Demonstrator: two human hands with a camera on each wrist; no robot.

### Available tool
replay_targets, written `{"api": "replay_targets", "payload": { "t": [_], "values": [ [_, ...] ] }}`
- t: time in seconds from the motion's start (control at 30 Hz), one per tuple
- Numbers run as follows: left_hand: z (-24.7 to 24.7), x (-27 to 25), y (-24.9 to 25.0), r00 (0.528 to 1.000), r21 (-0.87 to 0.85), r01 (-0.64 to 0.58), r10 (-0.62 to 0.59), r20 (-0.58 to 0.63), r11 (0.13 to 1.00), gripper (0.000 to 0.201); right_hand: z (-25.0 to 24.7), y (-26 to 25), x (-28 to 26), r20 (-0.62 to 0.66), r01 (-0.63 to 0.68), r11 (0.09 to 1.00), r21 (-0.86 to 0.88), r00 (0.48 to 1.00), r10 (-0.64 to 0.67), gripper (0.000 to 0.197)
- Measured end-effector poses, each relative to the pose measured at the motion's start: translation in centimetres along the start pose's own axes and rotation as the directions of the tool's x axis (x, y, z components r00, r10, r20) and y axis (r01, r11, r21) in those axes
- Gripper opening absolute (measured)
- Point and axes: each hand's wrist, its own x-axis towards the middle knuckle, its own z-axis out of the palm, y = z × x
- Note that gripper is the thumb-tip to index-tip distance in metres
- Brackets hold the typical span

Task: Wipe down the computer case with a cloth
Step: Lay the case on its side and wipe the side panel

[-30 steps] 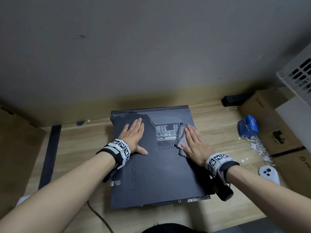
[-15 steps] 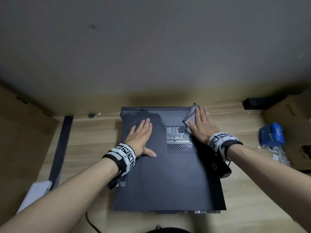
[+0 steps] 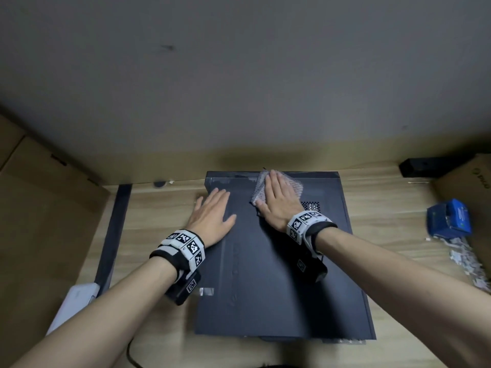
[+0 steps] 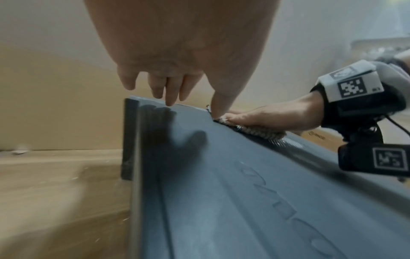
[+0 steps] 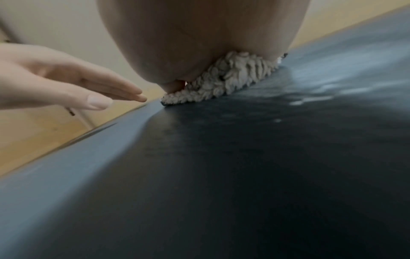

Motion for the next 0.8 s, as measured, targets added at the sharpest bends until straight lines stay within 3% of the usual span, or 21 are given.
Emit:
{"api": "replay_targets", "payload": {
  "t": [0.2,0.33,0.43,0.53,0.63,0.8],
  "values": [
    [-1.0,-1.5,-4.0,0.983,-0.093,0.160,-0.167,-0.075,0.983,0.064,0.4,-6.8,3.1,0.042,0.106,0.991,-0.085,0.994,-0.103,0.074],
    [-1.5,-1.7,-4.4,0.955,-0.126,0.295,-0.297,0.010,0.947,0.060,0.0,-7.6,3.4,0.045,0.157,0.979,-0.130,0.987,-0.152,0.072],
    [-1.3,-1.4,-3.5,0.933,-0.112,0.355,-0.344,0.106,0.928,0.055,-0.3,-5.8,2.6,0.027,0.138,0.975,-0.176,0.990,-0.136,0.072],
    [-1.0,-1.1,-2.7,0.950,-0.133,0.308,-0.296,0.104,0.942,0.051,-0.6,-3.0,0.8,0.016,0.059,0.983,-0.171,0.998,-0.057,0.072],
    [-0.6,-0.7,-1.9,0.971,-0.122,0.232,-0.223,0.083,0.965,0.070,-1.2,1.4,-1.5,0.016,-0.044,0.990,-0.137,0.999,0.047,0.073],
    [-0.3,-0.3,-0.7,0.960,-0.093,0.260,-0.247,0.131,0.961,0.091,-1.4,8.6,-5.3,0.018,-0.194,0.974,-0.120,0.980,0.197,0.073]
  ]
}}
